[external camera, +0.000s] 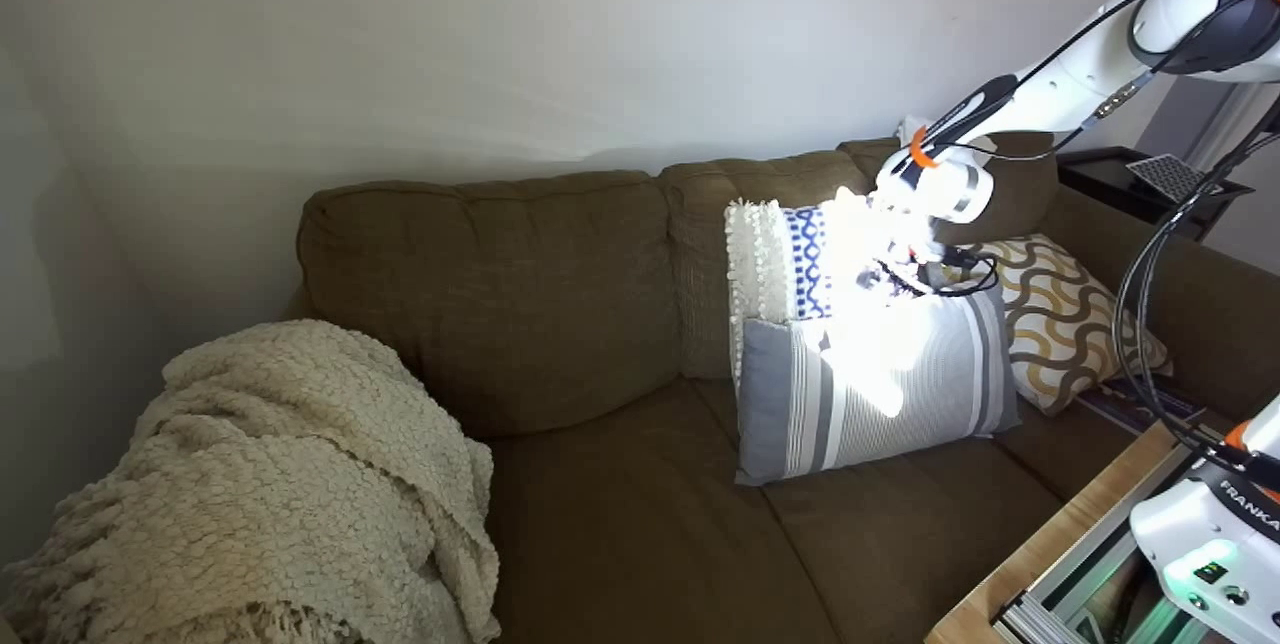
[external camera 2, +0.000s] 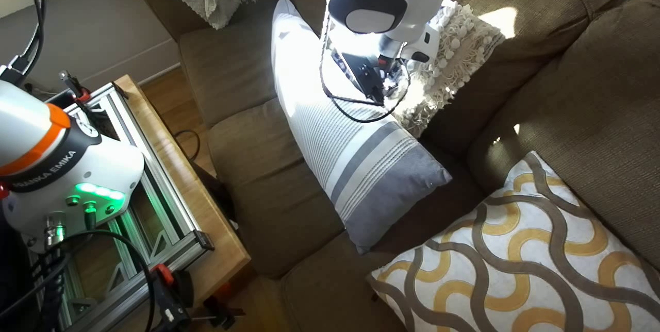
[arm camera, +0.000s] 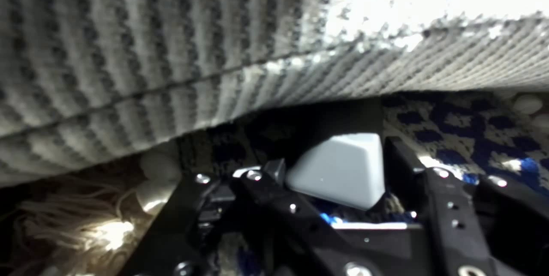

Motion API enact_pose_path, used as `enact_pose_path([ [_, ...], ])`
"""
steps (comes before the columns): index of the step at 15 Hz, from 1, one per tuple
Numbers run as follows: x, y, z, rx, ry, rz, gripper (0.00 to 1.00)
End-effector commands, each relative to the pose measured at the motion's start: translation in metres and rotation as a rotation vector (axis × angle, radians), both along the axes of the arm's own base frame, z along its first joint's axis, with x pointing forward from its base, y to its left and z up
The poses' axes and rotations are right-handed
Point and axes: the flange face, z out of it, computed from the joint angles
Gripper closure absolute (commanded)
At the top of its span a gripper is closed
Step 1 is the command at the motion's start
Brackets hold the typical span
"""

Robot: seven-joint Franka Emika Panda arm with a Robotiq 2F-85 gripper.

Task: Remove the black remote from behind the grey pillow and put it on the white and blue pillow

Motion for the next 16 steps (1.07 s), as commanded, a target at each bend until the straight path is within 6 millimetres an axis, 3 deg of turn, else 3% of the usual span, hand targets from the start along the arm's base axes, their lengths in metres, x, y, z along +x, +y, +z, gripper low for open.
enact_pose_path([
  [1, 0.003, -0.003, -0.003, 0.044, -0.044, -0.007, 0.70],
  [6, 0.003, -0.004, 0.014, 0.082, -0.054, 0.014, 0.71],
  [10, 0.002, -0.009, 0.064, 0.050, -0.002, 0.020, 0.73],
  [16, 0.021, -0.008, 0.146, -0.014, 0.063, 0.019, 0.73],
])
